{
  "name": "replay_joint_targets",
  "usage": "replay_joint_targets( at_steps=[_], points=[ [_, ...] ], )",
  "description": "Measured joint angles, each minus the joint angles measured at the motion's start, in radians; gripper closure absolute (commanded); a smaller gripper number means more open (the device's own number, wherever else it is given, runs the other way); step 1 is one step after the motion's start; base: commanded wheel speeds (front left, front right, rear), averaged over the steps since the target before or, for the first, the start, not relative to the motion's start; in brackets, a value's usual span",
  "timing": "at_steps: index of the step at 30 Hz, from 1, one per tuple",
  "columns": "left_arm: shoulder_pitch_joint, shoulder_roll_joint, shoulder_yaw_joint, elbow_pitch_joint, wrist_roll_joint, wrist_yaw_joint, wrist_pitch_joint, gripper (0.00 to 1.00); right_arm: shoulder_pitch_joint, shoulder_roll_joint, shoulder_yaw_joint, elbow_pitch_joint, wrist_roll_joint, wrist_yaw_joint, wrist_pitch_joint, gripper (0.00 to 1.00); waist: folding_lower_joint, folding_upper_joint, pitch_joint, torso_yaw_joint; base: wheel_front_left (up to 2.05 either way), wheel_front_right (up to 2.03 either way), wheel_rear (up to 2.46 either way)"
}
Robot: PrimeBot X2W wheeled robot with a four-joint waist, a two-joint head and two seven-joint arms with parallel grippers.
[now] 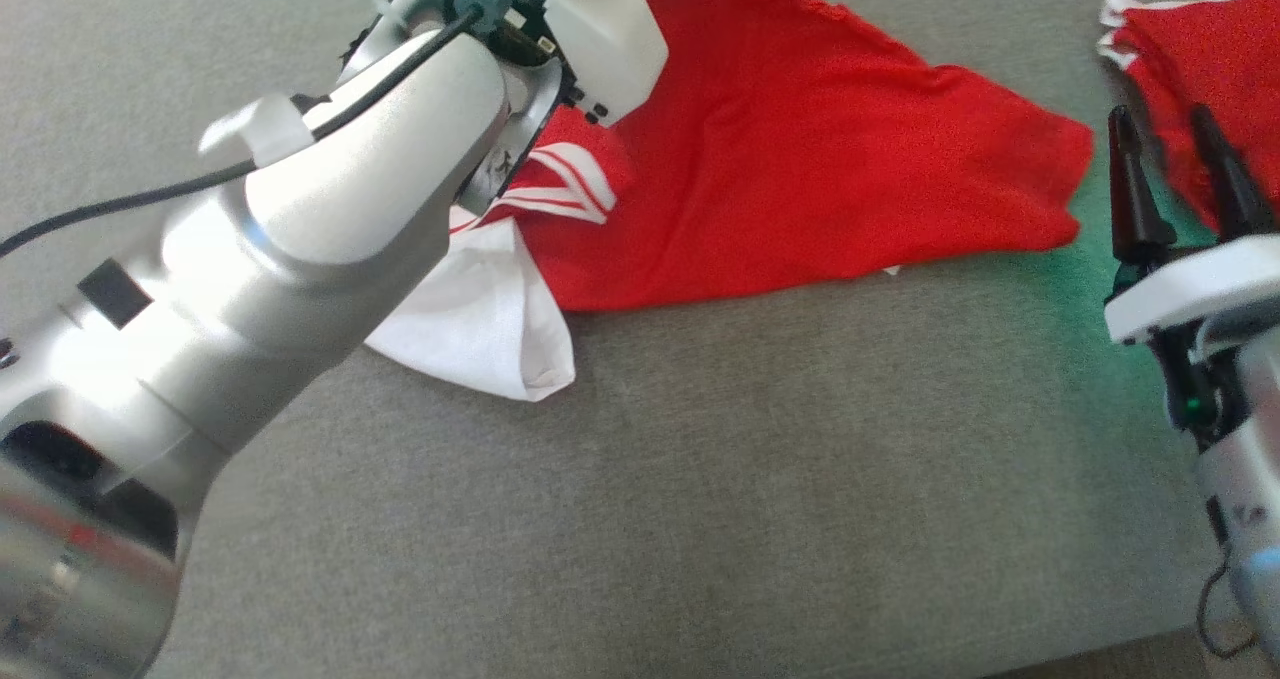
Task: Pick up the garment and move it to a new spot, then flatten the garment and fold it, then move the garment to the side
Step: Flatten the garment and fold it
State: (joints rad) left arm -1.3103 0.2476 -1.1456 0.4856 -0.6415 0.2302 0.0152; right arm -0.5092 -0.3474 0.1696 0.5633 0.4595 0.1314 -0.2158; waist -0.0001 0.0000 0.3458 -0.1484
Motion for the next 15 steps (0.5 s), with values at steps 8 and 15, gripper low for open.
replay_joint_targets(
  at_steps=[8, 15],
  points=[
    [0.000, 0.043, -0.020, -0.051, 0.028, 0.039, 0.033, 1.00, -0.149, -0.070, 0.156, 0.255, 0.109, 0.000, 0.089, 0.00, 0.0003, 0.0000, 0.034, 0.046, 0.00, 0.00, 0.00],
    [0.001, 0.071, -0.024, -0.070, 0.036, 0.061, 0.036, 1.00, -0.204, -0.071, 0.223, 0.384, 0.163, 0.000, 0.069, 0.01, 0.0003, 0.0000, 0.031, 0.061, 0.00, 0.00, 0.00]
  ],
)
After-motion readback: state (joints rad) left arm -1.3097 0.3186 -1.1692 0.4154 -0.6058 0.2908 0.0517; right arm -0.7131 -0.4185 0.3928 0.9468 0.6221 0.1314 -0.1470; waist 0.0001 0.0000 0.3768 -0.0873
